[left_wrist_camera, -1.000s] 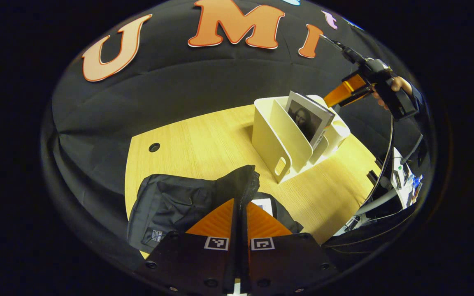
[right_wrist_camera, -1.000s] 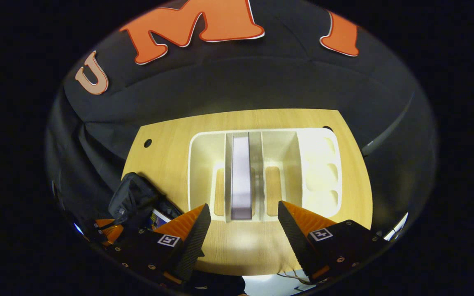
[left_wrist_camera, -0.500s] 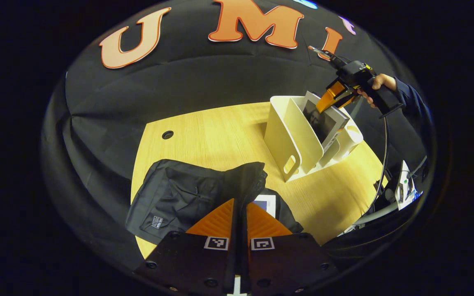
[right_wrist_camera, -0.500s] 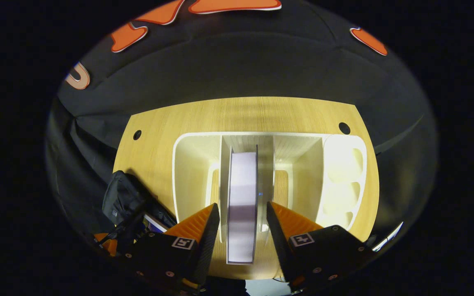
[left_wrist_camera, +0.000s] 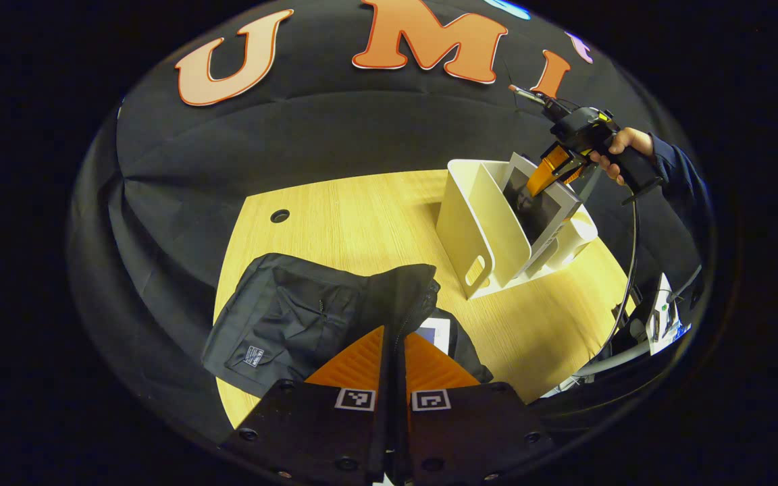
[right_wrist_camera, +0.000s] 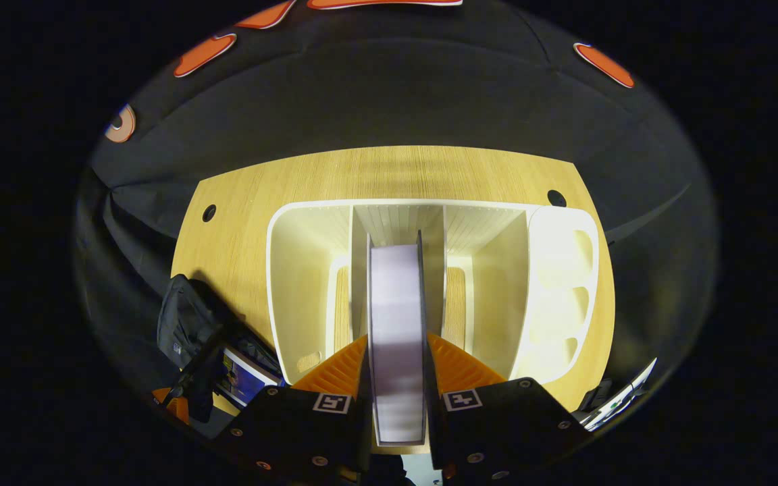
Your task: Open the schoolbag, grab two books from the bookshelf and put them into the schoolbag.
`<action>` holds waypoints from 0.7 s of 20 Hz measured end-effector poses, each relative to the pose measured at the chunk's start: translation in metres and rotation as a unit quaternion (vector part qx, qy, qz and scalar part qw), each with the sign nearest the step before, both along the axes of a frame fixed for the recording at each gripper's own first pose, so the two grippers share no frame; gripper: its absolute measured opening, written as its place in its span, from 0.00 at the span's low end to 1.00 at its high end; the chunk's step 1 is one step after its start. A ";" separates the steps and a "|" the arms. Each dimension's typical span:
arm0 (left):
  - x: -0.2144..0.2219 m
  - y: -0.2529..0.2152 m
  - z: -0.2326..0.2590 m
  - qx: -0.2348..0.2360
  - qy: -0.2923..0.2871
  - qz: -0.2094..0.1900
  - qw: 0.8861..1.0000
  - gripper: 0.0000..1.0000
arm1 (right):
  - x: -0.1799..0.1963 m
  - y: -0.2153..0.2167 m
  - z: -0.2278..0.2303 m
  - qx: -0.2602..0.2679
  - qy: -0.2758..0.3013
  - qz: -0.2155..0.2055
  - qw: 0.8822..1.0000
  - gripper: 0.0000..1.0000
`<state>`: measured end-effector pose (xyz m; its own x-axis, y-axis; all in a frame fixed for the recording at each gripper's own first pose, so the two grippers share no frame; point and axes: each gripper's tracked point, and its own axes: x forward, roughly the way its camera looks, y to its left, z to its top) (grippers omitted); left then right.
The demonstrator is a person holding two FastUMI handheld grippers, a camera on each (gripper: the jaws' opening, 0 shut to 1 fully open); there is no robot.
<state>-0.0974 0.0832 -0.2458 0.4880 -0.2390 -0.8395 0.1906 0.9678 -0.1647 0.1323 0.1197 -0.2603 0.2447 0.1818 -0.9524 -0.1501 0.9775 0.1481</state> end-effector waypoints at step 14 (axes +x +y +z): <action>0.004 -0.003 -0.004 -0.026 -0.023 -0.124 0.992 0.06 | -0.130 -0.037 0.079 -0.005 -0.057 -0.089 0.994 0.34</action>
<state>-0.0931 0.0799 -0.2498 0.4464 -0.3988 -0.8010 0.4296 0.8808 -0.1991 0.0023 0.0823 -0.1815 0.3785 0.1167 -0.9182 0.0107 0.9914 0.1304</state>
